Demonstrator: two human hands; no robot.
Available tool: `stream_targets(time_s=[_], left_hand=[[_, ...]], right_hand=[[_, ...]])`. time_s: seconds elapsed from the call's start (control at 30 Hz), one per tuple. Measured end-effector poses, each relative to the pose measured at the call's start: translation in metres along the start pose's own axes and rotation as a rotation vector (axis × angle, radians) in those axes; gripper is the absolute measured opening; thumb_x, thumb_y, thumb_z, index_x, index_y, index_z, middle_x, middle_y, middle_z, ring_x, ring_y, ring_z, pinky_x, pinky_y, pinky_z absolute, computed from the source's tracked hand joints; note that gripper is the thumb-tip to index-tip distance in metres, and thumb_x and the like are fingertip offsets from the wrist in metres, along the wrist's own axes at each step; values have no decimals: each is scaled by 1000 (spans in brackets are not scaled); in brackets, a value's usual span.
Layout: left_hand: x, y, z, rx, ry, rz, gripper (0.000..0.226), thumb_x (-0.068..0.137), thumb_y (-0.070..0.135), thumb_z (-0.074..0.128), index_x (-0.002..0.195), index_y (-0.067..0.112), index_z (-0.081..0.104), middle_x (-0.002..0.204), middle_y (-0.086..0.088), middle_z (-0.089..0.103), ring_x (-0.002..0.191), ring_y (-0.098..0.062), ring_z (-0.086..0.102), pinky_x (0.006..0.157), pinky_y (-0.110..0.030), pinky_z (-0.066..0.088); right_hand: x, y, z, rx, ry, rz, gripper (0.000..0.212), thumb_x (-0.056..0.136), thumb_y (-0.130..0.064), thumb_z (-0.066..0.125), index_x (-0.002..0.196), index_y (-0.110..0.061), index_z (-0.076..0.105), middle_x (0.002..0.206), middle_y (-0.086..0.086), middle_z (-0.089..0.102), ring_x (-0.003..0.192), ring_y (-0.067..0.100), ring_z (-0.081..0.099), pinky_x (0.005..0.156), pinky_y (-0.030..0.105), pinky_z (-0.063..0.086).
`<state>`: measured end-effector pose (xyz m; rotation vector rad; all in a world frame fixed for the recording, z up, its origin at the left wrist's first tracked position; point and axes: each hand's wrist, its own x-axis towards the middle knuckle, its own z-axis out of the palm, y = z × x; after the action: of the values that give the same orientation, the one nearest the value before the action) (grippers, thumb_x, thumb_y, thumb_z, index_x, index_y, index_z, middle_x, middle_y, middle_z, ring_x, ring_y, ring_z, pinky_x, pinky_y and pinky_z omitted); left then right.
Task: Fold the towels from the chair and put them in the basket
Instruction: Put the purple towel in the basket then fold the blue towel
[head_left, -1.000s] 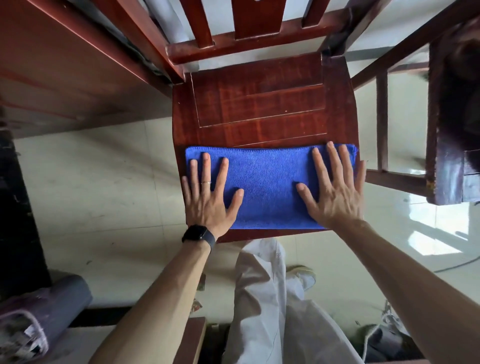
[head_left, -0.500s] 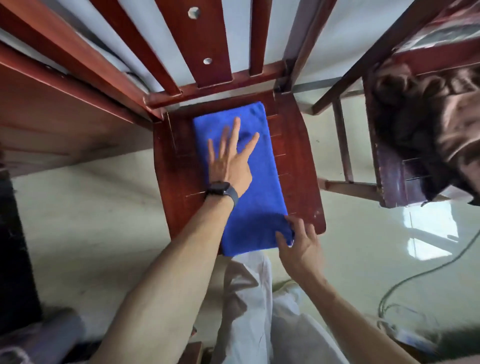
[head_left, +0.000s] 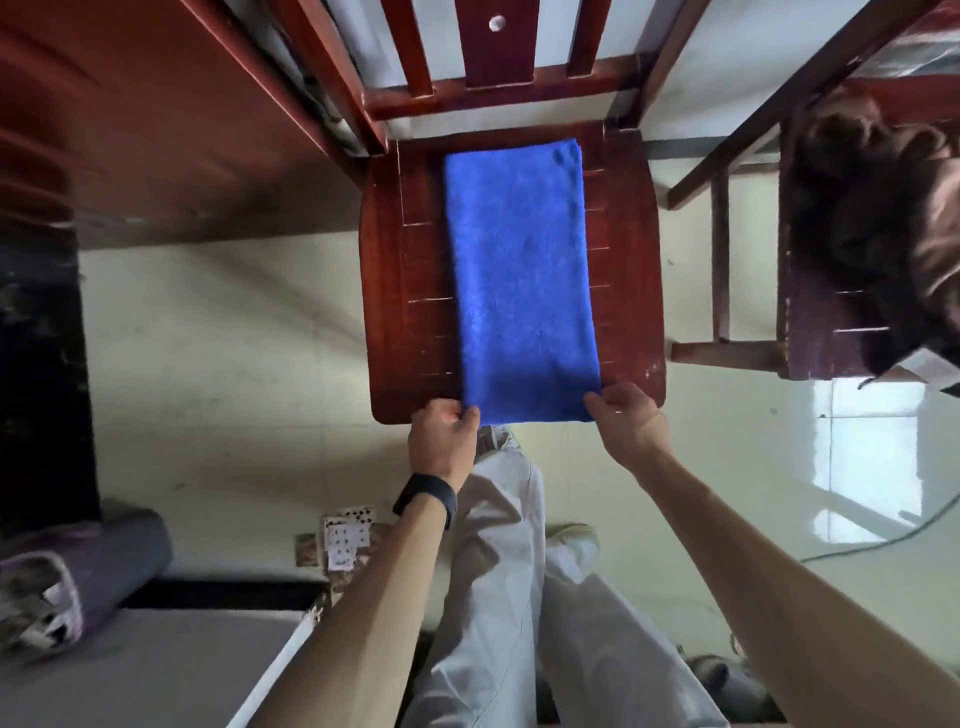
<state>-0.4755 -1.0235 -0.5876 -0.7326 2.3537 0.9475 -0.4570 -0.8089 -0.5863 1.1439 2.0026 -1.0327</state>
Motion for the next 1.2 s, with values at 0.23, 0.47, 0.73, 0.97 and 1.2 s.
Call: stream_targets(time_s=[0.23, 0.47, 0.73, 0.97, 1.2], left_hand=[[-13, -14, -9, -426, -229, -290, 18, 91, 26, 67, 91, 20, 50, 94, -9, 74, 69, -20, 73, 54, -27, 48], [-72, -33, -40, -420, -228, -267, 32, 89, 16, 70, 105, 11, 43, 97, -16, 70, 52, -10, 65, 43, -14, 43], [-109, -23, -81, -414, -294, -158, 15, 88, 15, 71, 101, 13, 66, 97, -13, 72, 61, -14, 65, 54, -13, 45], [-51, 19, -109, -36, -337, 211, 24, 77, 17, 80, 96, 29, 71, 84, 8, 75, 77, -4, 70, 77, -20, 53], [50, 83, -86, -14, -294, 268, 14, 86, 24, 71, 99, 18, 68, 96, 3, 70, 81, -11, 66, 79, -20, 50]], right_hand=[[-25, 13, 6, 253, -31, 14, 17, 96, -29, 58, 106, -17, 52, 93, 3, 72, 75, 22, 73, 78, 49, 60], [-92, 51, 0, 220, -23, 24, 16, 94, -28, 61, 106, -22, 52, 80, 7, 75, 57, 13, 66, 54, 26, 50], [-148, 57, -15, 228, -121, -102, 24, 93, -15, 58, 103, -34, 69, 91, -4, 72, 70, 15, 72, 80, 35, 59], [-114, 5, -51, -25, -33, -338, 26, 85, -16, 75, 104, -34, 73, 79, -8, 69, 61, 3, 62, 63, 13, 45], [-15, -73, -59, -71, 48, -377, 18, 93, -32, 65, 107, -23, 73, 96, -8, 60, 93, 14, 58, 82, 25, 41]])
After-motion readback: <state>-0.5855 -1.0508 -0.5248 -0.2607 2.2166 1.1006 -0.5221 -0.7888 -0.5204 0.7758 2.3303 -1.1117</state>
